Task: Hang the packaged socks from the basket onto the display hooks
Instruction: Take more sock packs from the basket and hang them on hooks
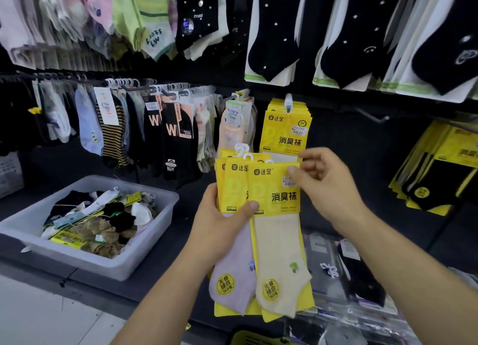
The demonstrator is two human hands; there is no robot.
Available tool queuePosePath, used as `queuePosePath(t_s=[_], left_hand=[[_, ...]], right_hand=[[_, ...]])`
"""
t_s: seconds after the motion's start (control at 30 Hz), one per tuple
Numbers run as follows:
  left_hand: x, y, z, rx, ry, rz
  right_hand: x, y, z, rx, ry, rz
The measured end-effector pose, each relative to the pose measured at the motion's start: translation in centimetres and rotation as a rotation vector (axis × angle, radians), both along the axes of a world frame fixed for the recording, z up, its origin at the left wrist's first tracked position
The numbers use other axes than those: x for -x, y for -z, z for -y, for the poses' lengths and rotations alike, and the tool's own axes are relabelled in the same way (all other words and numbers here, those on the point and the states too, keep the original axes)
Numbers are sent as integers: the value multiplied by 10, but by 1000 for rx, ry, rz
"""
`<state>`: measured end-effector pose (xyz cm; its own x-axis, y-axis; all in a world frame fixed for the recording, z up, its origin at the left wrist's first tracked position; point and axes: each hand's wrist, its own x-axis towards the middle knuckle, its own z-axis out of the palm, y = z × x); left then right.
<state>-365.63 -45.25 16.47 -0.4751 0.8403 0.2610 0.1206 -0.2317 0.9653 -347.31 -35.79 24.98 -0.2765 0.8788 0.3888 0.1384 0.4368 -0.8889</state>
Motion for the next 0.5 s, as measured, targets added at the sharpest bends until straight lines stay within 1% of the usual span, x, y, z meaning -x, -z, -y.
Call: queuePosePath(t_s=[0.07, 0.13, 0.2, 0.27, 0.37, 0.5], left_hand=[[-1, 2, -2, -3, 1, -43], [-1, 2, -4, -11, -2, -69], [-3, -2, -5, -25, -8, -70], [-3, -4, -4, -35, -12, -67], [-2, -6, -2, -52, -12, -79], [1, -7, 0, -63, -13, -121]], right_hand=[[-1, -17, -3, -140, -16, 144], [2, -28, -3, -160, -93, 289], [5, -34, -4, -192, -134, 382], [6, -40, -5, -217, -147, 428], [4, -46, -7, -220, -198, 430], [5, -48, -9, -197, -216, 447]])
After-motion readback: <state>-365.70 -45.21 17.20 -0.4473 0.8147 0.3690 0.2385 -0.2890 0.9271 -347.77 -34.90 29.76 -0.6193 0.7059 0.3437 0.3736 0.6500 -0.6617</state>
